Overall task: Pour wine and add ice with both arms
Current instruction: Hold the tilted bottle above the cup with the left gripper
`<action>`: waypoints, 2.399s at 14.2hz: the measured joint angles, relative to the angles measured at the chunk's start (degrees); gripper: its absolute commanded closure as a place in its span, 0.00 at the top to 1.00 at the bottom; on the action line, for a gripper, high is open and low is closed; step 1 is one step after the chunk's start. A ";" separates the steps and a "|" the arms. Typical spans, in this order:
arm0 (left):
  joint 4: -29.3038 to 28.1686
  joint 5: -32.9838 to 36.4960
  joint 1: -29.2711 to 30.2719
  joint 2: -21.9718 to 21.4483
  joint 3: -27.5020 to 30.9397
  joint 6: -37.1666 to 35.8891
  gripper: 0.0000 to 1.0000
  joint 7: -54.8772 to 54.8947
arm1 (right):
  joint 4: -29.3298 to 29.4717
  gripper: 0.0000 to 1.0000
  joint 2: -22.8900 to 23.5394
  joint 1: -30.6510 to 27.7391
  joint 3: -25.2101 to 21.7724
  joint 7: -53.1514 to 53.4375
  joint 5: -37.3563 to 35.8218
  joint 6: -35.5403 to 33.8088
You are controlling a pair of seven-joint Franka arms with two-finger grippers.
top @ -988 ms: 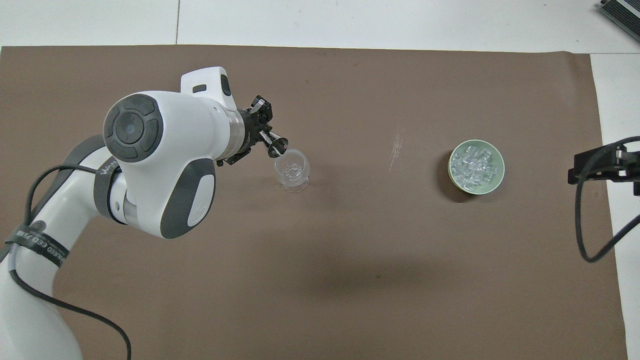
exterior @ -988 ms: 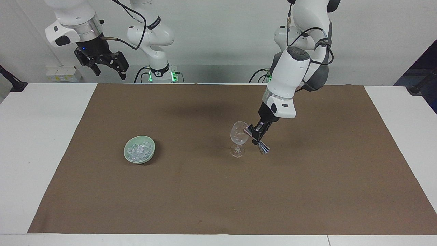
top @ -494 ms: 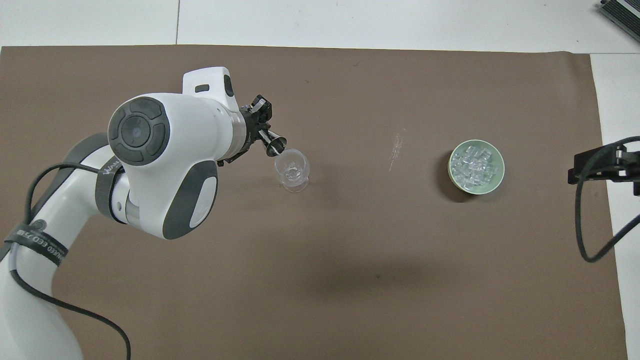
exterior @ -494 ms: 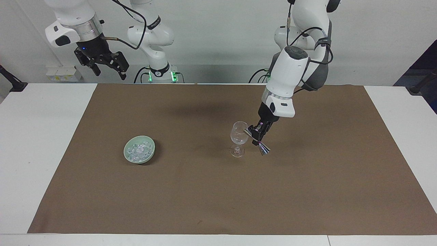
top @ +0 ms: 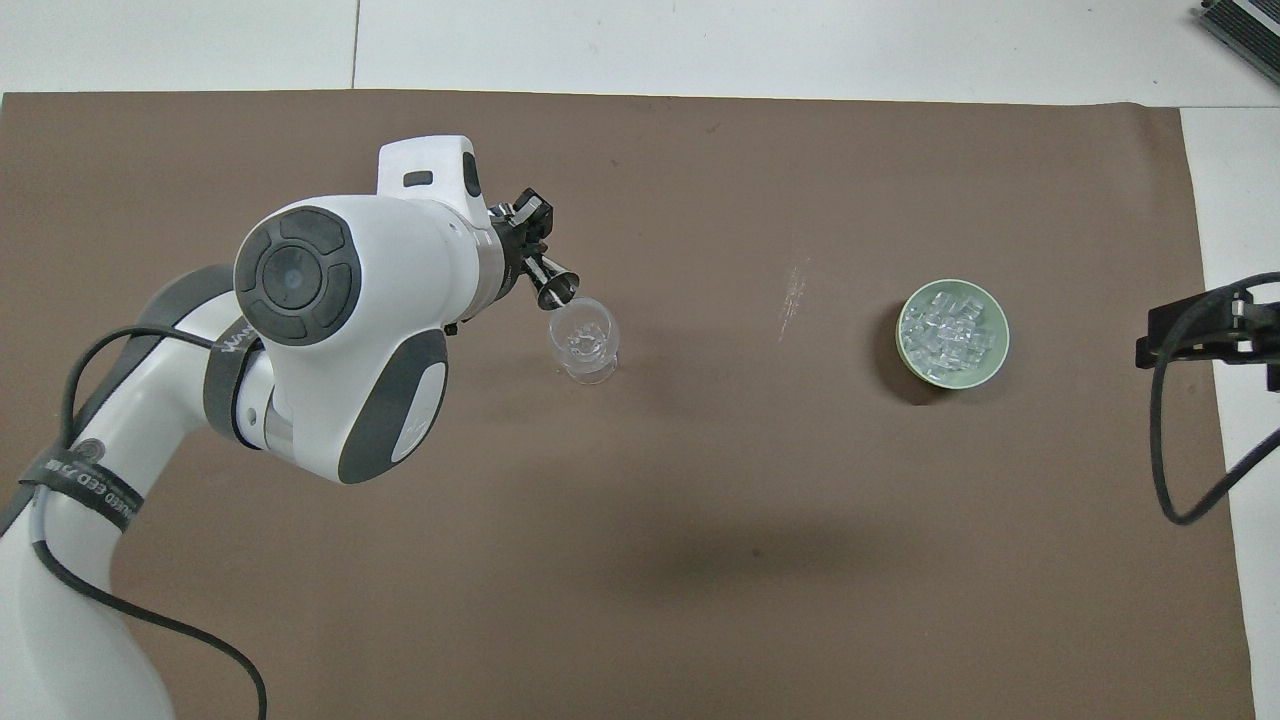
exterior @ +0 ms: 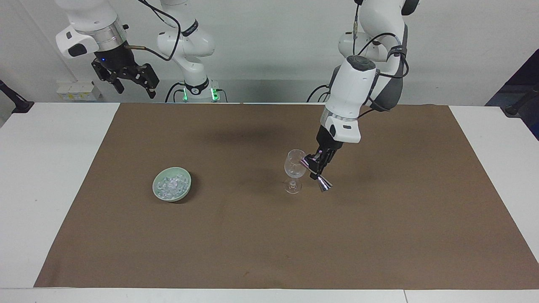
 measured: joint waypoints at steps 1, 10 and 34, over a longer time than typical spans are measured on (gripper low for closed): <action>-0.01 0.31 -0.03 0.03 0.00 0.15 0.00 0.00 | 0.00 1.00 0.00 0.00 0.00 0.00 0.00 0.00; -0.17 2.82 -0.62 0.18 0.02 1.56 0.00 -0.18 | 0.00 1.00 0.00 0.00 0.00 0.00 0.00 0.00; -0.55 9.94 -0.80 0.19 -0.01 3.26 0.00 -2.42 | 0.00 1.00 0.00 0.00 -0.03 0.00 0.00 -0.22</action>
